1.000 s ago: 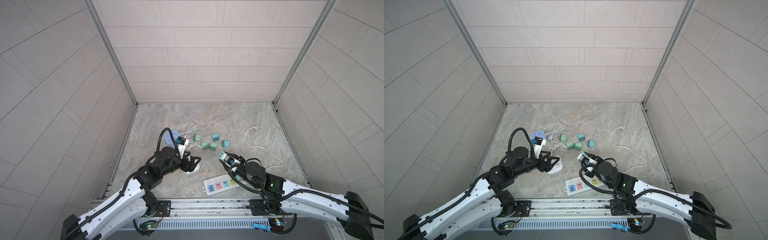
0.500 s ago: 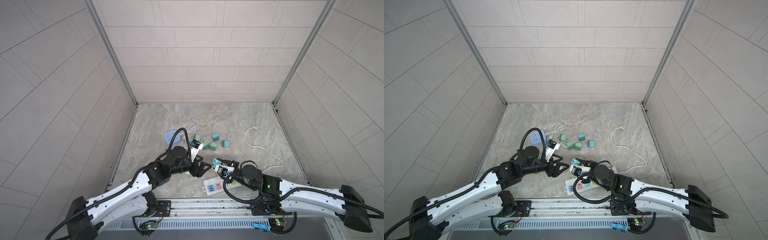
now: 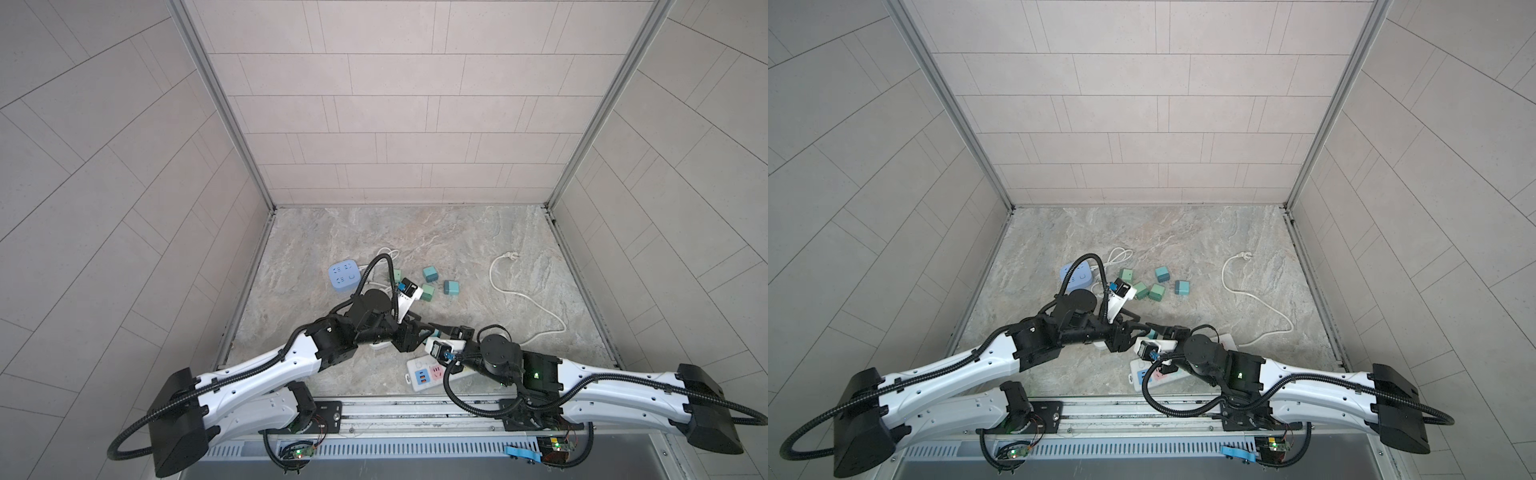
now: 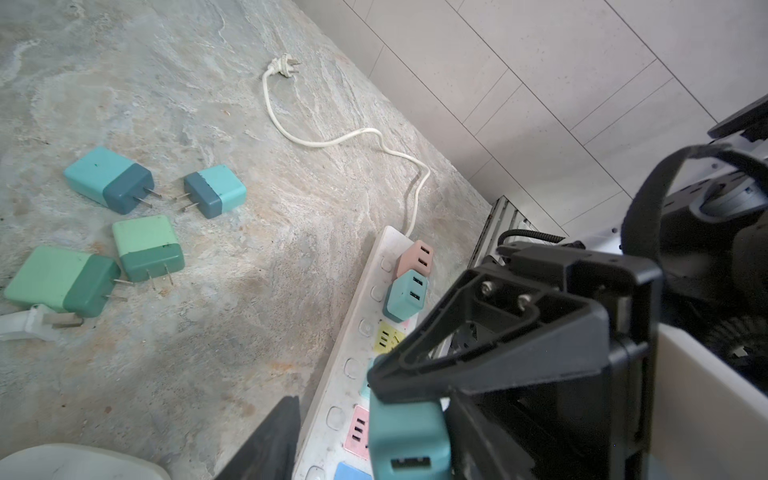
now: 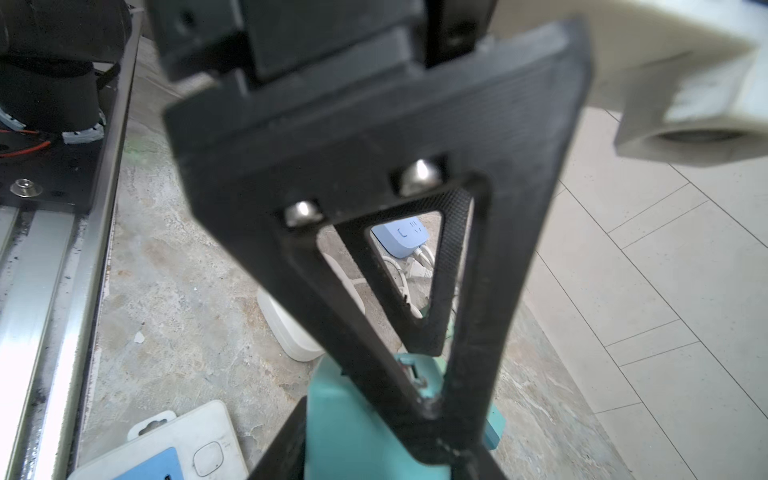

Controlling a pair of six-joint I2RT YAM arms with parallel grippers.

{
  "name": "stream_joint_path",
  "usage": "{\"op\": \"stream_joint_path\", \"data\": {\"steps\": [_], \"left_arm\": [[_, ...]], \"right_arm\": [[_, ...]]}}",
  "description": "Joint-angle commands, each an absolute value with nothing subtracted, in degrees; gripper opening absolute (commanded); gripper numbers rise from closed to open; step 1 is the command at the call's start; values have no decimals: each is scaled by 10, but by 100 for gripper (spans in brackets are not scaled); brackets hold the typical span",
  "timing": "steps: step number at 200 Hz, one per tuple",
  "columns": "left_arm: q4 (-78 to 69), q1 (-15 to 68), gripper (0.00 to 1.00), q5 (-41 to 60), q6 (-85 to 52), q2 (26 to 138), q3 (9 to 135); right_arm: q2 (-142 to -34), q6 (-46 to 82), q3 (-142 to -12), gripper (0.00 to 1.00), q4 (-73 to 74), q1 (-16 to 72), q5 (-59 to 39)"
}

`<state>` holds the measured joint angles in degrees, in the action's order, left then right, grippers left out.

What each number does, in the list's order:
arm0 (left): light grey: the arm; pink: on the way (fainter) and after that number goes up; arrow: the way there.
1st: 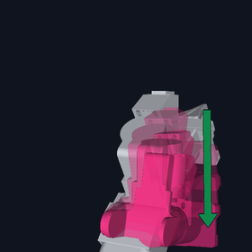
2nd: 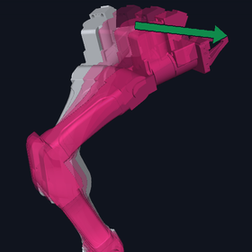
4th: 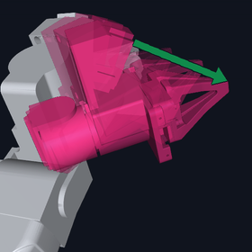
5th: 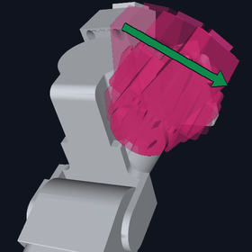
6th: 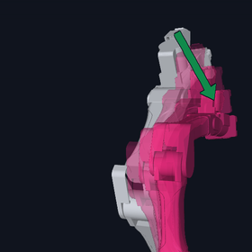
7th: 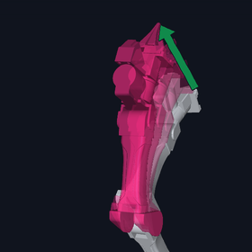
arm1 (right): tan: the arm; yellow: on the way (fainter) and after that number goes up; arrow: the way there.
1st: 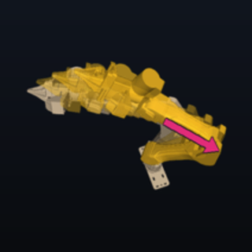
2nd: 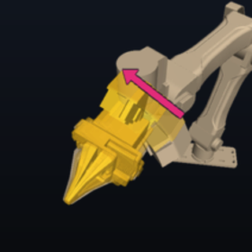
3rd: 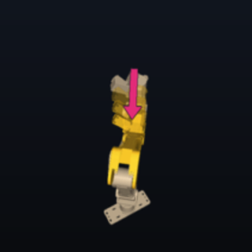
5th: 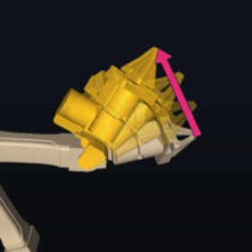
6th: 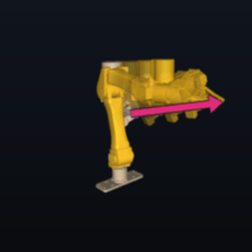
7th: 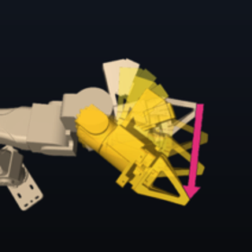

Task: Insert the plug
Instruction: 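Grasp the teal adapter with the left gripper from the right gripper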

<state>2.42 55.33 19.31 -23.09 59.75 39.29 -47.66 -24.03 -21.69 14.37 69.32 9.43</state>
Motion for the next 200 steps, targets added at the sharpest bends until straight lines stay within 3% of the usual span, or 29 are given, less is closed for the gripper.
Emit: {"op": "stream_joint_path", "data": {"steps": [1, 78, 200], "left_arm": [[16, 563, 63, 189, -225, 591, 407], [10, 575, 63, 187, -229, 599, 404], [8, 583, 31, 204, -224, 656, 437]], "right_arm": [[-479, -247, -243, 1, 176, 699, 112], [-437, -230, -225, 0, 182, 698, 109], [-400, -238, -216, 1, 167, 698, 94]]}}
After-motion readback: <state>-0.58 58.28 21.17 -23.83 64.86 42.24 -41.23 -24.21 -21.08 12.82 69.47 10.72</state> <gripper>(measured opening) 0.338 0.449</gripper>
